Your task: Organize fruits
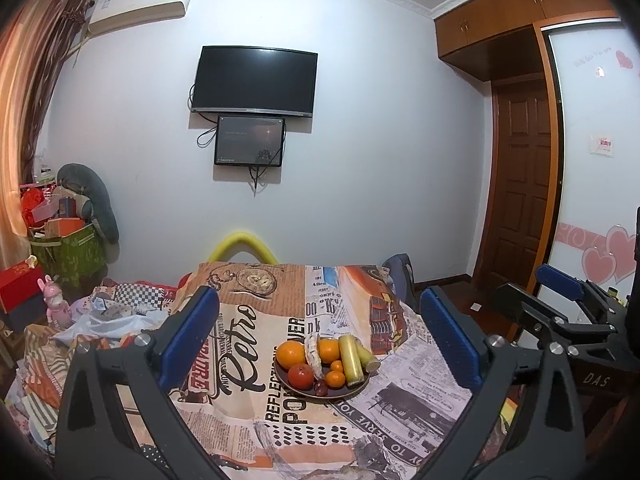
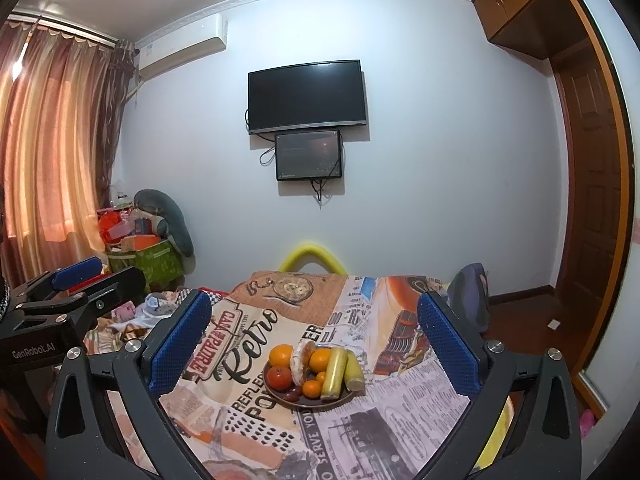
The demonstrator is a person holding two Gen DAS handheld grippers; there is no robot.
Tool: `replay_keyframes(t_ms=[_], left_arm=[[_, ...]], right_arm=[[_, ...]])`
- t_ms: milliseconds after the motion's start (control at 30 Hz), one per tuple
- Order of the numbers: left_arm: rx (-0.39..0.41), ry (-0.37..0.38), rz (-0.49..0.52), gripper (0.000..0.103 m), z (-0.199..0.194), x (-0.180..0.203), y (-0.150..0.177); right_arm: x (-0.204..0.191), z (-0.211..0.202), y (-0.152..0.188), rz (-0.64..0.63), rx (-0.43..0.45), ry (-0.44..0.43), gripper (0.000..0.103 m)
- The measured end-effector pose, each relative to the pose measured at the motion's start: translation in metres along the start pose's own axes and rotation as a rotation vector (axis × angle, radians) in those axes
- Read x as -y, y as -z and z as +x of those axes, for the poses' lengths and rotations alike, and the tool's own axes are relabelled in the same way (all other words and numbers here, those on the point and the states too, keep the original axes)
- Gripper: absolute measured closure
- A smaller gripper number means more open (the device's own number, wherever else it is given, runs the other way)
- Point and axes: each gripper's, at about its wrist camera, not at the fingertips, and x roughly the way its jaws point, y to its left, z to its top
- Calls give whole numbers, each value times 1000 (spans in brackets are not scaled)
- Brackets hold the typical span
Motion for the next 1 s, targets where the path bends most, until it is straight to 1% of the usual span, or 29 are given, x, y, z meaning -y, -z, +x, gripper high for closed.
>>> replay_keyframes(t_ms=[1000], left_arm=[[-8, 17, 15, 1, 0, 2, 2]], right_arm=[[0, 0, -1, -4, -5, 3, 0]])
